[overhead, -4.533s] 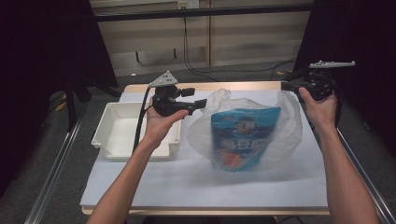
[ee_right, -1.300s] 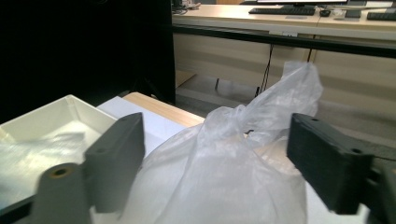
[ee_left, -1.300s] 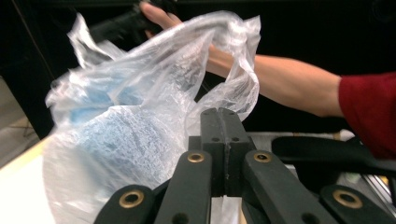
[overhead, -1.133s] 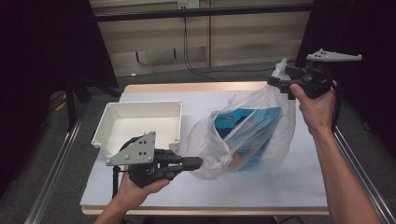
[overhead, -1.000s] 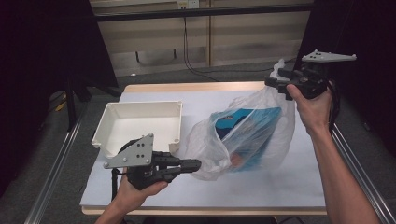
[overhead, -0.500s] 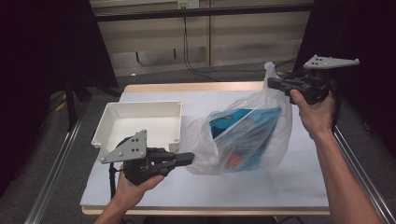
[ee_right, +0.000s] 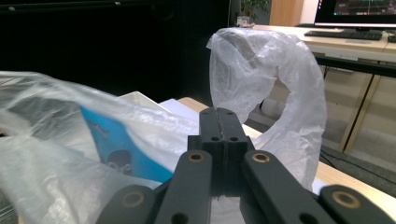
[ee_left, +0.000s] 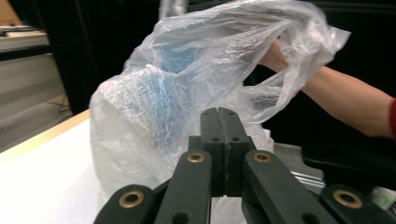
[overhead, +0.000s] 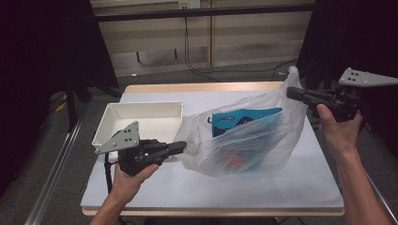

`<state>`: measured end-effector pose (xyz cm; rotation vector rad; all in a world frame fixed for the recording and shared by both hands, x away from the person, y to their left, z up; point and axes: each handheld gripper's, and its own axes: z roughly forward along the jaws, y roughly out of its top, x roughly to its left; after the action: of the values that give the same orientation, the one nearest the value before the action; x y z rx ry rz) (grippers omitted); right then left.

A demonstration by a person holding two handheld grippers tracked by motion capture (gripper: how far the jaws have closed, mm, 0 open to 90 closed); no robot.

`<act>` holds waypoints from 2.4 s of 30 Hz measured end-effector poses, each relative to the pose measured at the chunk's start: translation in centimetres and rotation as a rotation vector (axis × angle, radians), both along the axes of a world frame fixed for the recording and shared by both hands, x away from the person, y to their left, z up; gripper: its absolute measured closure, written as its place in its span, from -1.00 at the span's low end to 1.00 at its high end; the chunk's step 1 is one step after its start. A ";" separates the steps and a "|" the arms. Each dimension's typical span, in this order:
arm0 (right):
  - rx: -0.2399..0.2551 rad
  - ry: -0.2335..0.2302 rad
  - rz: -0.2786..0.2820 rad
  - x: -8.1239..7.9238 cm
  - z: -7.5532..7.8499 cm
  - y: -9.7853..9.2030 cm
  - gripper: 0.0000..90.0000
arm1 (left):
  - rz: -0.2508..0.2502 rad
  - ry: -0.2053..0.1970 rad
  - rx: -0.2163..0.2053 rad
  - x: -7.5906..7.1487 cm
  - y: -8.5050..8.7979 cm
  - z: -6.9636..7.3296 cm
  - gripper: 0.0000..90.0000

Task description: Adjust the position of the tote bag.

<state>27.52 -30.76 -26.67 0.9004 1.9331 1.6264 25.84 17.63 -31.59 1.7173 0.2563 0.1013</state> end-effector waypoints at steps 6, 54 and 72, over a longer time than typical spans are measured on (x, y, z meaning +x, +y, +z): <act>-0.007 -0.014 0.010 -1.9 -0.6 -0.7 1.00 | 0.048 0.025 -0.006 1.1 0.7 -0.4 1.00; 0.014 0.121 0.016 -3.0 -9.7 -3.1 1.00 | 0.089 0.135 0.173 3.3 1.0 -6.4 1.00; -0.020 0.178 0.010 -4.1 -11.6 -3.3 1.00 | 0.089 0.151 0.292 2.5 0.4 -8.5 1.00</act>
<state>23.40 -34.03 -38.32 1.0612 2.0712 1.5755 28.34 17.99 -40.09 2.0067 0.4478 0.0769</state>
